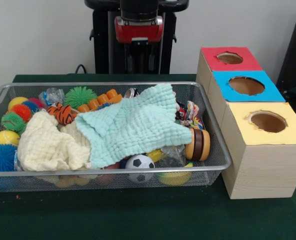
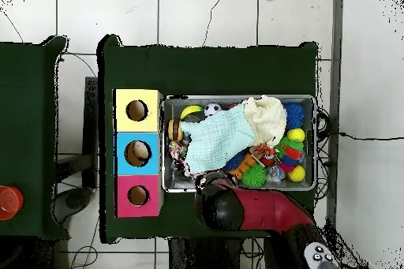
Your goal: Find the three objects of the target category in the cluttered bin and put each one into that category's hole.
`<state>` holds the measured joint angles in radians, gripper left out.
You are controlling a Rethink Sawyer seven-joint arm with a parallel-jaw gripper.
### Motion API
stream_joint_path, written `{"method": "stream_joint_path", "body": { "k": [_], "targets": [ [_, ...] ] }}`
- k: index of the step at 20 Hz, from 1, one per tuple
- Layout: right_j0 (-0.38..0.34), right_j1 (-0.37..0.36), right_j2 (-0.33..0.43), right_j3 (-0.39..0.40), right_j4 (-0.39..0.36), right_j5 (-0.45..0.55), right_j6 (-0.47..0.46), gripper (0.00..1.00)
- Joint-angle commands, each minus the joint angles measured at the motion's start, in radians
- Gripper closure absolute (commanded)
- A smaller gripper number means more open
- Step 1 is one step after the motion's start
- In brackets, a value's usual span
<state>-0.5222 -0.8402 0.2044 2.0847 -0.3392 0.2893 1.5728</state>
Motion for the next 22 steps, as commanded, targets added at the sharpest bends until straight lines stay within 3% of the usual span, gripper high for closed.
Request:
{"method": "stream_joint_path", "body": {
  "k": [1, 4, 10, 22],
  "targets": [
    [-0.067, 0.154, 0.177, -0.172, -0.168, -0.054, -0.141, 0.0],
    [-0.079, 0.215, 0.169, -0.228, -0.251, -0.081, -0.139, 0.0],
    [-0.111, 0.255, 0.183, -0.289, -0.415, -0.1, -0.144, 0.0],
    [-0.212, 0.386, 0.307, -0.35, -0.62, -0.17, -0.114, 0.0]
  ]
}}
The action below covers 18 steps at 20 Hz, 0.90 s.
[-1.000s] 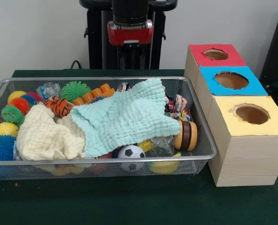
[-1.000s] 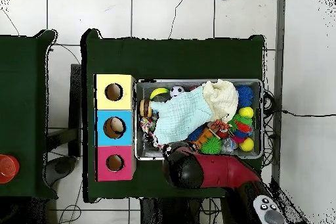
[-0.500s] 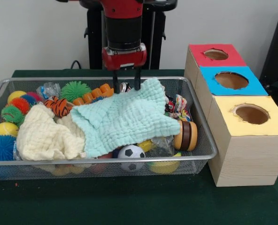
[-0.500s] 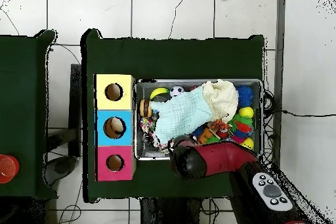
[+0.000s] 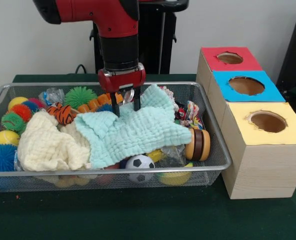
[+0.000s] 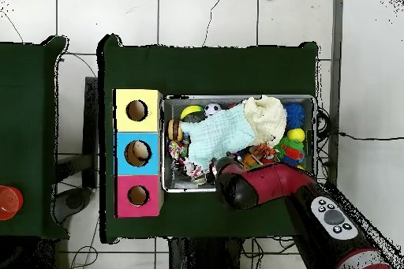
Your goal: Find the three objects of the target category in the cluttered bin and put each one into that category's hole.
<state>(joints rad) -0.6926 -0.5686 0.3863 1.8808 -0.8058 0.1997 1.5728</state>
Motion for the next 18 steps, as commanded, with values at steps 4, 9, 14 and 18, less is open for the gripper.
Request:
{"method": "stream_joint_path", "body": {
  "k": [4, 9, 14, 18],
  "targets": [
    [-0.035, 0.136, 0.132, -0.15, -0.208, -0.129, -0.078, 0.0],
    [0.003, 0.13, 0.097, -0.156, -0.211, -0.156, -0.019, 1.0],
    [0.061, 0.034, 0.04, -0.136, -0.172, -0.024, -0.022, 1.0],
    [0.007, -0.078, 0.084, -0.095, -0.131, 0.134, -0.168, 1.0]
  ]
}}
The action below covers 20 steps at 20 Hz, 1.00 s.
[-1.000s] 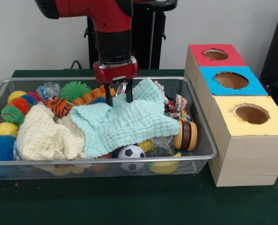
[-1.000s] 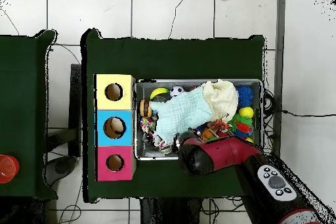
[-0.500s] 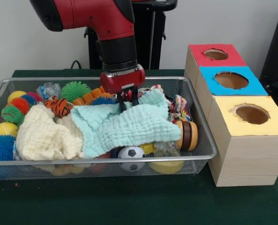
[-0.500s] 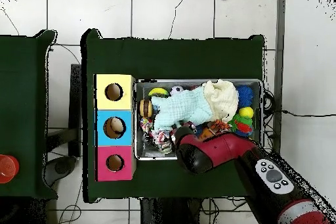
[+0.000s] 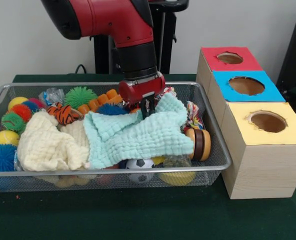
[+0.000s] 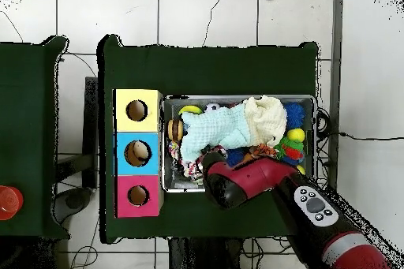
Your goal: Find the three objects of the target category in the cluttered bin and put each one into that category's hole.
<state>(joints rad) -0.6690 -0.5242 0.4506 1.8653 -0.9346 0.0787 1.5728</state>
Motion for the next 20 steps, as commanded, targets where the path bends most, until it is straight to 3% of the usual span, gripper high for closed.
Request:
{"method": "stream_joint_path", "body": {
  "k": [1, 5, 10, 12, 16, 17, 20],
  "targets": [
    [-0.038, -0.145, 0.041, -0.078, 0.006, 0.296, -0.226, 1.0],
    [-0.138, -0.183, 0.144, -0.099, 0.012, 0.414, -0.432, 1.0],
    [-0.242, -0.132, 0.281, -0.143, 0.003, 0.495, -0.6, 1.0],
    [-0.275, -0.107, 0.321, -0.145, -0.005, 0.504, -0.637, 1.0],
    [-0.286, -0.105, 0.331, -0.136, -0.007, 0.512, -0.612, 1.0],
    [-0.29, -0.104, 0.335, -0.133, -0.005, 0.512, -0.609, 0.0],
    [-0.285, -0.109, 0.34, -0.128, 0.004, 0.504, -0.597, 0.0]
  ]
}}
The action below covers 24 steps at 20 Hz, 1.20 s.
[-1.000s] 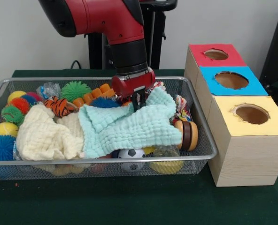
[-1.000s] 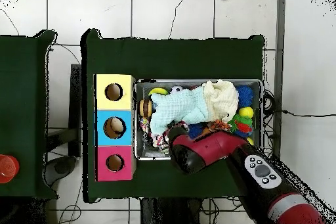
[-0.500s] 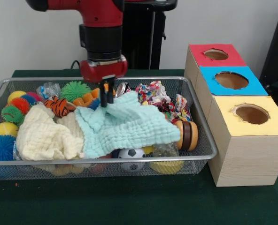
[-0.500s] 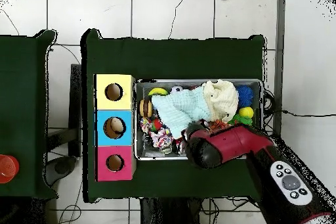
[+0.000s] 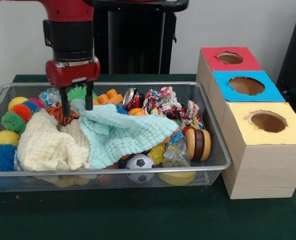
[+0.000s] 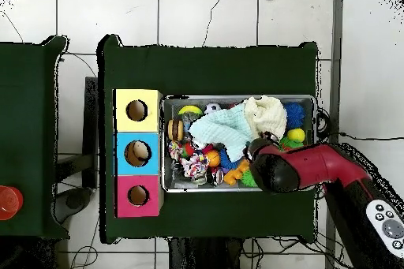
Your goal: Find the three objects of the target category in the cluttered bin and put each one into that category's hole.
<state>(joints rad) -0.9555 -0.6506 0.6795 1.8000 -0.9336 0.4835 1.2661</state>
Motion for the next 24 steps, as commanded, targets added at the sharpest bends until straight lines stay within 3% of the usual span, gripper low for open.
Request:
{"method": "stream_joint_path", "body": {
  "k": [1, 5, 8, 13, 17, 21, 24],
  "targets": [
    [0.008, 0.015, 0.107, -0.063, 0.007, 0.102, -0.28, 0.0],
    [0.042, -0.024, 0.075, -0.045, 0.003, 0.098, -0.224, 0.0],
    [0.081, -0.034, 0.035, -0.008, 0.011, 0.092, -0.132, 0.0],
    [0.172, -0.043, -0.059, 0.154, 0.228, 0.239, 0.125, 0.0],
    [0.269, -0.114, -0.13, 0.253, 0.363, 0.272, 0.253, 0.0],
    [0.364, -0.097, -0.204, 0.229, 0.417, 0.241, 0.32, 0.0],
    [0.383, -0.096, -0.271, 0.297, 0.41, 0.152, 0.323, 0.0]
  ]
}}
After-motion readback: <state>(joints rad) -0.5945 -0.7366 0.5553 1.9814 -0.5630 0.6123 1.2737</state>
